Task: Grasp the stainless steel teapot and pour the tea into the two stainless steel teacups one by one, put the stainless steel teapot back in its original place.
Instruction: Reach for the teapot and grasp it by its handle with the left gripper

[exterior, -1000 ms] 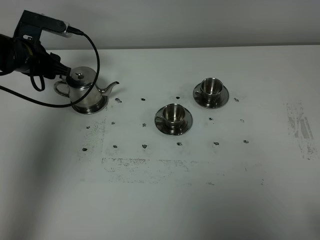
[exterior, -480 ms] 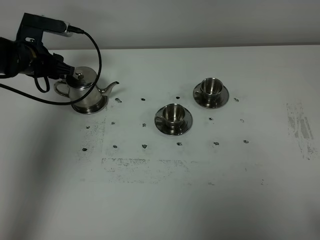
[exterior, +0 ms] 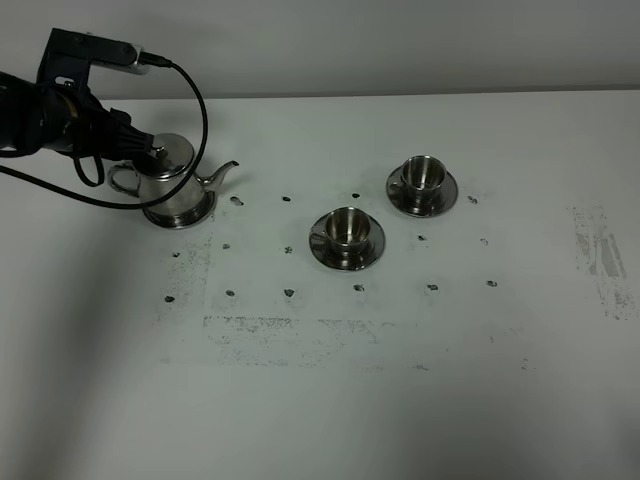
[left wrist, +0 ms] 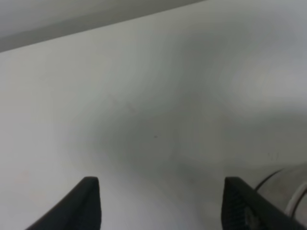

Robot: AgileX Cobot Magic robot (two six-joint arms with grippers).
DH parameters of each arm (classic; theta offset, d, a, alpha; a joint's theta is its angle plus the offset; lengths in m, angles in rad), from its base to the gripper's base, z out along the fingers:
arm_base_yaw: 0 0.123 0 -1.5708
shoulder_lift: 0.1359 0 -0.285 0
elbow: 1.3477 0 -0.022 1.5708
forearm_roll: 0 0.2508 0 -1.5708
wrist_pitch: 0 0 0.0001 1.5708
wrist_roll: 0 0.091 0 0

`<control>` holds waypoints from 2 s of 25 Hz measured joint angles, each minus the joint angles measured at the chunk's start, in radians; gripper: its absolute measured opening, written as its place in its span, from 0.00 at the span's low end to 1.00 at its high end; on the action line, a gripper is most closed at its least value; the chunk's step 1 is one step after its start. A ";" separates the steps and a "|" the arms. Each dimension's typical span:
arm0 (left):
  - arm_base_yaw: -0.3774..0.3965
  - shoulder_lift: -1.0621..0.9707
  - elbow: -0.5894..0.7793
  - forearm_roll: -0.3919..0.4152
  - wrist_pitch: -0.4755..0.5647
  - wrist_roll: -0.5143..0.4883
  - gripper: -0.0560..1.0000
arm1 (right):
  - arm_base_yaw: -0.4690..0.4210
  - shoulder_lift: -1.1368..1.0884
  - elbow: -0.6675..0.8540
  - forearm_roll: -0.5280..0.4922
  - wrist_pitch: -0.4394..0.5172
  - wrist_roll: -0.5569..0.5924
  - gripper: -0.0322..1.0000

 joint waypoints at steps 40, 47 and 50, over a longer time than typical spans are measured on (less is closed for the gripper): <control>-0.005 -0.025 0.000 -0.072 0.365 -0.063 0.56 | 0.000 0.000 0.000 0.000 0.000 0.000 0.47; -0.013 -0.025 0.000 -0.072 0.365 -0.052 0.56 | 0.000 0.000 0.000 0.000 0.000 0.000 0.47; -0.017 -0.025 0.000 -0.082 0.365 -0.033 0.56 | 0.000 0.000 0.000 0.000 0.000 0.000 0.47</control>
